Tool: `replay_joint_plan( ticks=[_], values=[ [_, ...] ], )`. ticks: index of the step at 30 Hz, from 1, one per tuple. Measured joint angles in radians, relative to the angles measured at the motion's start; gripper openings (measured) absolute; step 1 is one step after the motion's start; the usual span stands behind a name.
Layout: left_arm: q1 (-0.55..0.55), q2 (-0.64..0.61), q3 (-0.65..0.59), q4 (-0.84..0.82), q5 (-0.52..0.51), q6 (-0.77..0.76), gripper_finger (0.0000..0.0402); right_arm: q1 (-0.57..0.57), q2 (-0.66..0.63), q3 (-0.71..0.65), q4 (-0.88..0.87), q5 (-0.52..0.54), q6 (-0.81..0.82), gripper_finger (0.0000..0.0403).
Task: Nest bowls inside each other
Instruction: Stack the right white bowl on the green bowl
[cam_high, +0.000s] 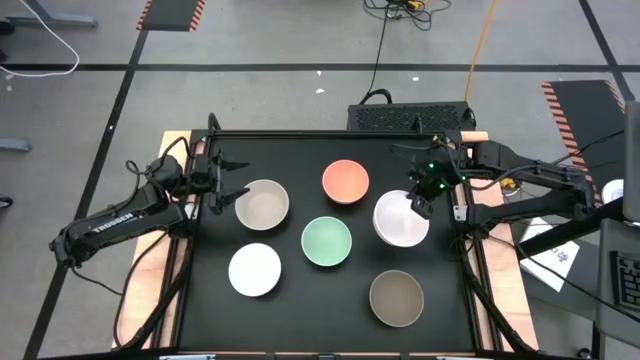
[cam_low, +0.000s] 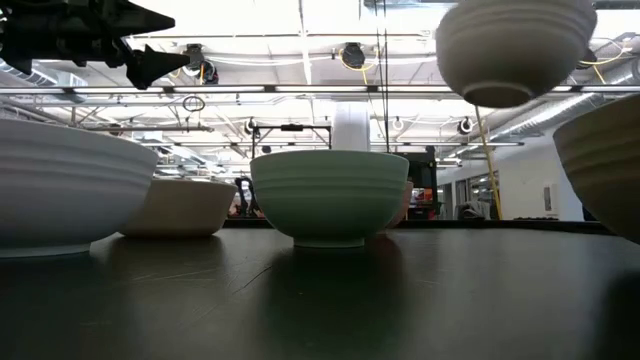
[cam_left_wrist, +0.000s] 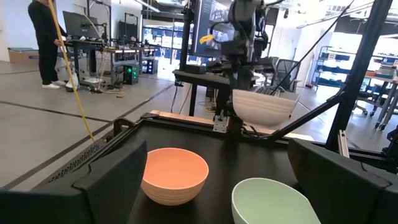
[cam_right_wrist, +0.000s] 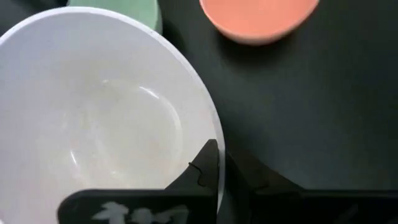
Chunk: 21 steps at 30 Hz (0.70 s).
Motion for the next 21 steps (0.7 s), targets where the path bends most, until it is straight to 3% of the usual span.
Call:
replay_joint_plan(
  ticks=[9, 21],
  values=[
    [0.0, 0.0, 0.0, 0.0, 0.0, 0.0, 0.0392, 0.0, 0.079, 0.176, -0.013, 0.037, -0.052, 0.0],
    [0.0, 0.0, 0.0, 0.002, 0.0, 0.007, 0.0392, 0.0, 0.326, 0.414, -0.274, 0.021, -0.07, 0.0]
  ],
)
